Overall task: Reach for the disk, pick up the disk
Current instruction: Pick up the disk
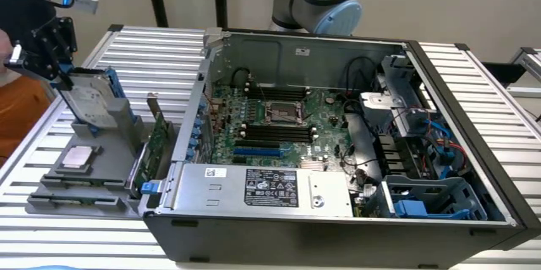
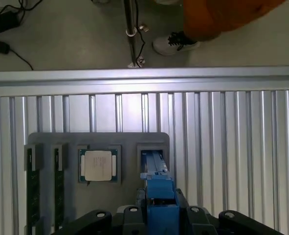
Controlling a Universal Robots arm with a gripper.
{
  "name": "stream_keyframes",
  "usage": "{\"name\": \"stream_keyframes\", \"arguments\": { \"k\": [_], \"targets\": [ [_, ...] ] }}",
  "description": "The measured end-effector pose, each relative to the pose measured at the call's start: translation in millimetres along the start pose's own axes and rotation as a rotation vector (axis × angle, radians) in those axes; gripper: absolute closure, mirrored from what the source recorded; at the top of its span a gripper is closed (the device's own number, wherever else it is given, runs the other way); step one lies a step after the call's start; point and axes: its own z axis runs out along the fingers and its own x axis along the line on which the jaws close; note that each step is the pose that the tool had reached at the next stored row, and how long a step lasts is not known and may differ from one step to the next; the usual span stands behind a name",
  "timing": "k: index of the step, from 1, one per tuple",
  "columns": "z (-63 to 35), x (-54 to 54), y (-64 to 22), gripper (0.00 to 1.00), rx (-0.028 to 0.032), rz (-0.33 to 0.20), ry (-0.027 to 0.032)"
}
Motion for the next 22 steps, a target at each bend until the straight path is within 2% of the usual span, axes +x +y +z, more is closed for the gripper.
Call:
{"name": "stream_keyframes", "arguments": {
  "k": [3,15,19,22],
  "targets": [
    [-9.9,-0.3,-1.0,0.67,0.0001,0.000,-0.0001],
    [-63.5,-2.4,-9.3,0.67,0.0001,0.000,-0.0001],
    [-81.7,-3.2,-15.1,0.67,0.0001,0.000,-0.0001],
    [-95.6,-4.0,-23.0,0.67,0.0000,0.000,-0.0001]
  ]
}}
